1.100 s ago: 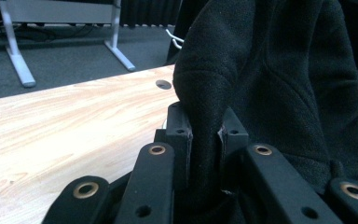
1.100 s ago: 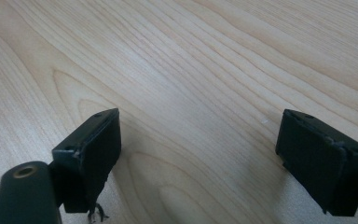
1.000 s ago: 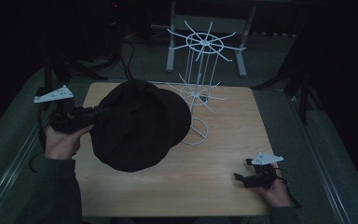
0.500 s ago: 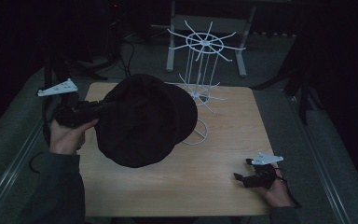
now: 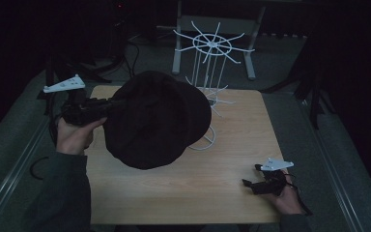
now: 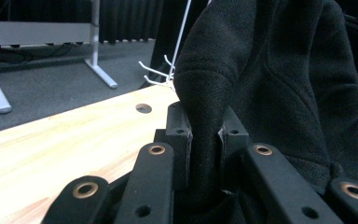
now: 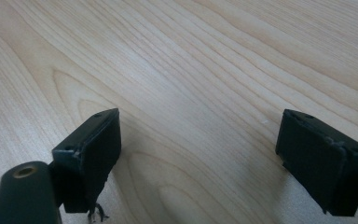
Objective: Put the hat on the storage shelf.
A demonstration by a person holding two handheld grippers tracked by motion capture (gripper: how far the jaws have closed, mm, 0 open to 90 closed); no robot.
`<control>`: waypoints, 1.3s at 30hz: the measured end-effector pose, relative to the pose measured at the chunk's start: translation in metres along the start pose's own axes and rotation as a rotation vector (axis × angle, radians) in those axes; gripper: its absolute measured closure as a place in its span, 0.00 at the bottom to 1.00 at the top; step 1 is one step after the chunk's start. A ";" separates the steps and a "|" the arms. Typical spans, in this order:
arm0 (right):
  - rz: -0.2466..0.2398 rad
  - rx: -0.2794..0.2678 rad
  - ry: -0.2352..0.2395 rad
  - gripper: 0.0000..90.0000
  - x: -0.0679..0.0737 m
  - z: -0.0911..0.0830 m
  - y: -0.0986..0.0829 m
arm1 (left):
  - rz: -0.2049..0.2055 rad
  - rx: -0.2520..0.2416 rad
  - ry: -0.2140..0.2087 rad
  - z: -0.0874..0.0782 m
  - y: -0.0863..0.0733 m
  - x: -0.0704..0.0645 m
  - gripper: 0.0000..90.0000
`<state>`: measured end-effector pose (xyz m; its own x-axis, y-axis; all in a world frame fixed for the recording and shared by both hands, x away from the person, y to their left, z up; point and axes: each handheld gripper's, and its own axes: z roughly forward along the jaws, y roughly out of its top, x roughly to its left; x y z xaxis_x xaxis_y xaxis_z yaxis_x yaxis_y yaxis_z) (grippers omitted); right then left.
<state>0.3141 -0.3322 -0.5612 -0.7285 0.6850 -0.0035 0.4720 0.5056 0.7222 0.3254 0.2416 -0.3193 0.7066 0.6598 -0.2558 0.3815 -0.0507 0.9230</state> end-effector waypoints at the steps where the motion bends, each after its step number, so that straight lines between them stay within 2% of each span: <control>1: 0.000 0.000 0.000 0.15 0.000 0.000 0.000 | 0.000 0.000 0.000 0.000 0.000 0.000 0.89; 11: 0.000 0.000 0.000 0.15 0.000 0.000 0.000 | 0.020 -0.014 -0.033 0.010 0.016 -0.004 0.89; 23: 0.000 0.000 0.000 0.15 0.000 0.000 0.000 | 0.033 -0.036 -0.068 0.021 0.025 -0.009 0.88; 39: 0.000 0.000 0.001 0.15 0.000 0.000 0.000 | 0.067 -0.050 -0.110 0.023 0.038 -0.018 0.88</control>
<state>0.3141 -0.3322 -0.5612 -0.7287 0.6848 -0.0026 0.4723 0.5054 0.7222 0.3411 0.2108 -0.2865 0.7916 0.5697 -0.2208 0.3032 -0.0525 0.9515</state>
